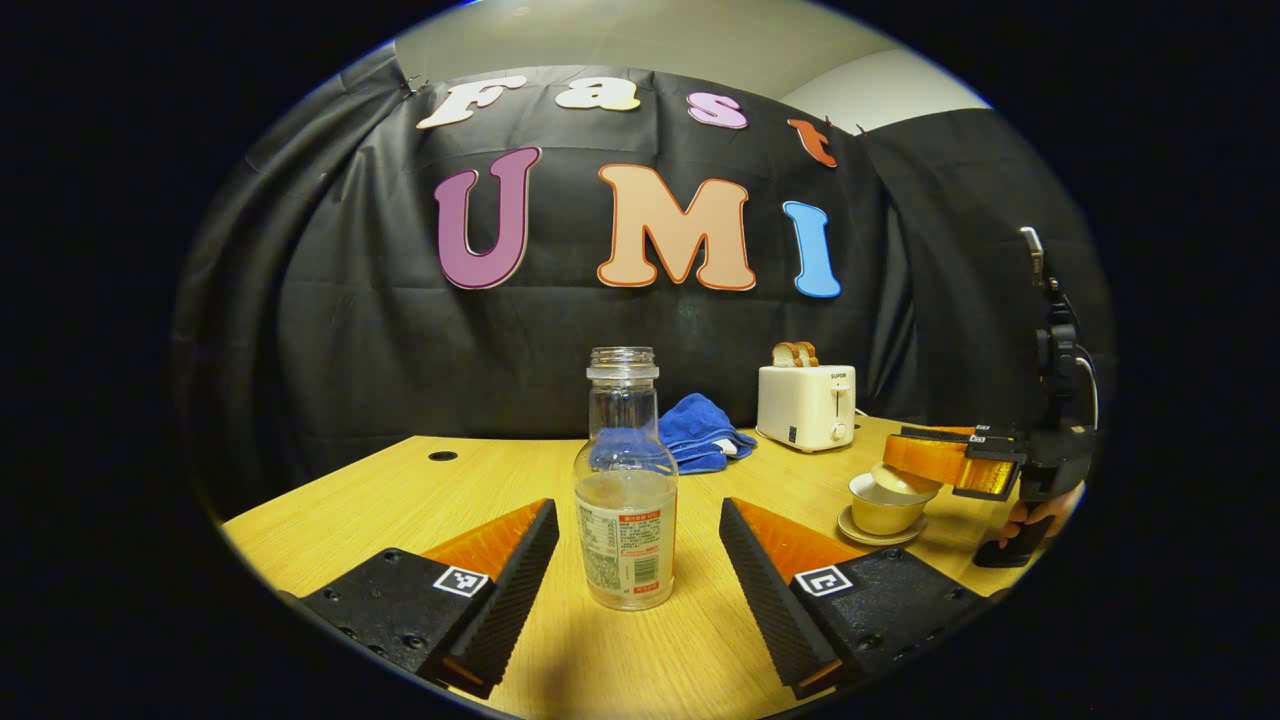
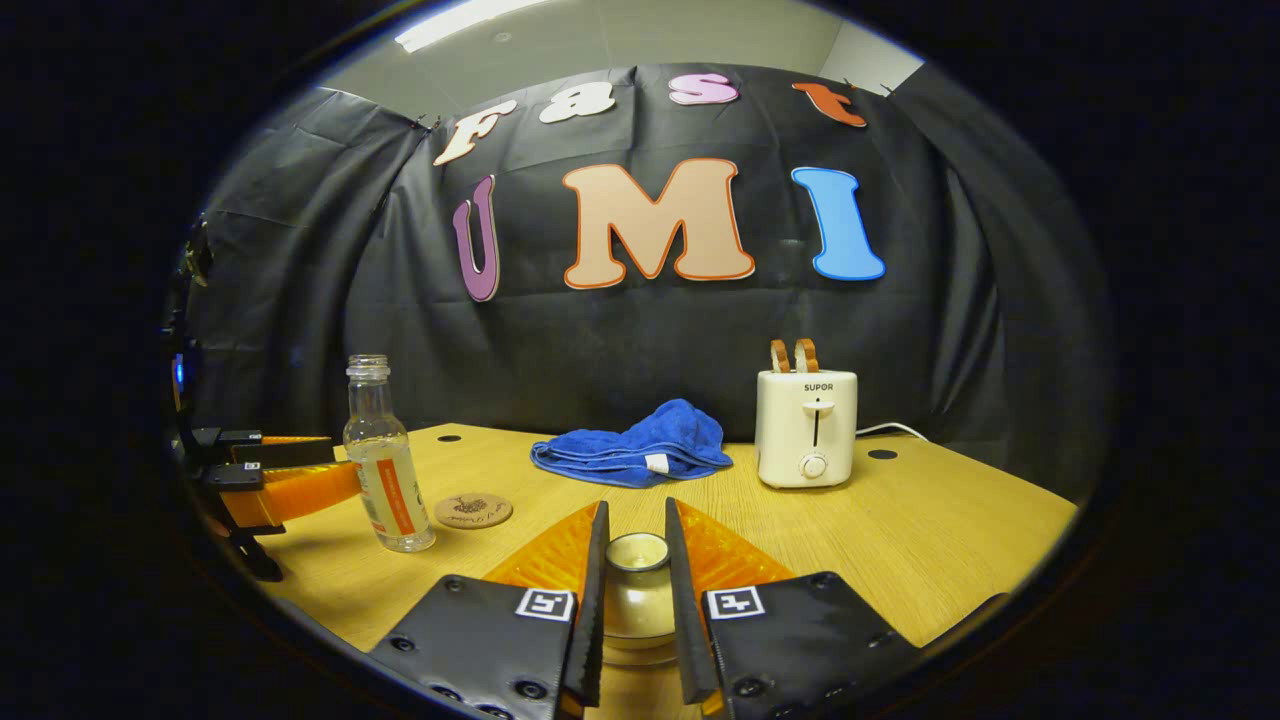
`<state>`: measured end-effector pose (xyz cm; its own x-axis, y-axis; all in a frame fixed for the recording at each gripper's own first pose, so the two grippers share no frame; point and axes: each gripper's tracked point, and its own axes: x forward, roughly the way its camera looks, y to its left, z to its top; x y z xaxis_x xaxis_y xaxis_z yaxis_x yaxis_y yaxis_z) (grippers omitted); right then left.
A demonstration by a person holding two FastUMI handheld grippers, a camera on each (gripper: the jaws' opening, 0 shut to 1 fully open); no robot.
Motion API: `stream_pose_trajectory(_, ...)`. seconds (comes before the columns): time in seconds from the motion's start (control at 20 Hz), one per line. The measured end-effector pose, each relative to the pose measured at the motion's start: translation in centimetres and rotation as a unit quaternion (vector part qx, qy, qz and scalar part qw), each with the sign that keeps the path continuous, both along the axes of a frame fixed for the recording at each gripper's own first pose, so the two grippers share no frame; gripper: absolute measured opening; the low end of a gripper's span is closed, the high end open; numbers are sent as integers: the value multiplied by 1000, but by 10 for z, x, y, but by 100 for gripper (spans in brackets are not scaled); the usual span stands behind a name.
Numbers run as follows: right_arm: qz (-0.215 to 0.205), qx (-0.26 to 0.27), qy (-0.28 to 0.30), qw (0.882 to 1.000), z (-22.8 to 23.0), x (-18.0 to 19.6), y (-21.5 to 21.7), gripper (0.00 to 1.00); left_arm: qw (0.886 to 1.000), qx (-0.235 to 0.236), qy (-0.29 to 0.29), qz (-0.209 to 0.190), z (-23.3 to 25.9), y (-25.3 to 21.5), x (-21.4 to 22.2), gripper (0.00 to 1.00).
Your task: Open the teacup lid with one hand, grasp the water bottle and pour water into the teacup with the other hand; after pouring, place the water bottle on the coaster and then close the teacup lid.
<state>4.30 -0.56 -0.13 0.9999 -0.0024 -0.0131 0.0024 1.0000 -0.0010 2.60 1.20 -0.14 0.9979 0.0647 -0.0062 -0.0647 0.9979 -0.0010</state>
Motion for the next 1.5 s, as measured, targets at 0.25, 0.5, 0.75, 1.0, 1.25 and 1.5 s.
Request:
stream_pose_trajectory(0.25,-1,1,1,1000,0,-5,-5,34,1000,0,2,15,-1,11,19,95)
stream_pose_trajectory(0.5,-19,1,-2,1000,2,-16,-18,34,1000,1,1,15,0,14,33,95)
stream_pose_trajectory(0.75,-35,-1,-2,999,3,-26,-30,34,1000,2,12,4,-4,13,47,96)
stream_pose_trajectory(1.0,-36,0,-4,999,4,-35,-34,34,999,0,35,9,-11,16,60,86)
stream_pose_trajectory(1.25,-43,0,-4,999,4,-36,-38,34,999,2,38,10,-11,15,61,73)
stream_pose_trajectory(1.5,-44,0,-3,999,4,-37,-41,34,999,19,38,23,-11,15,59,68)
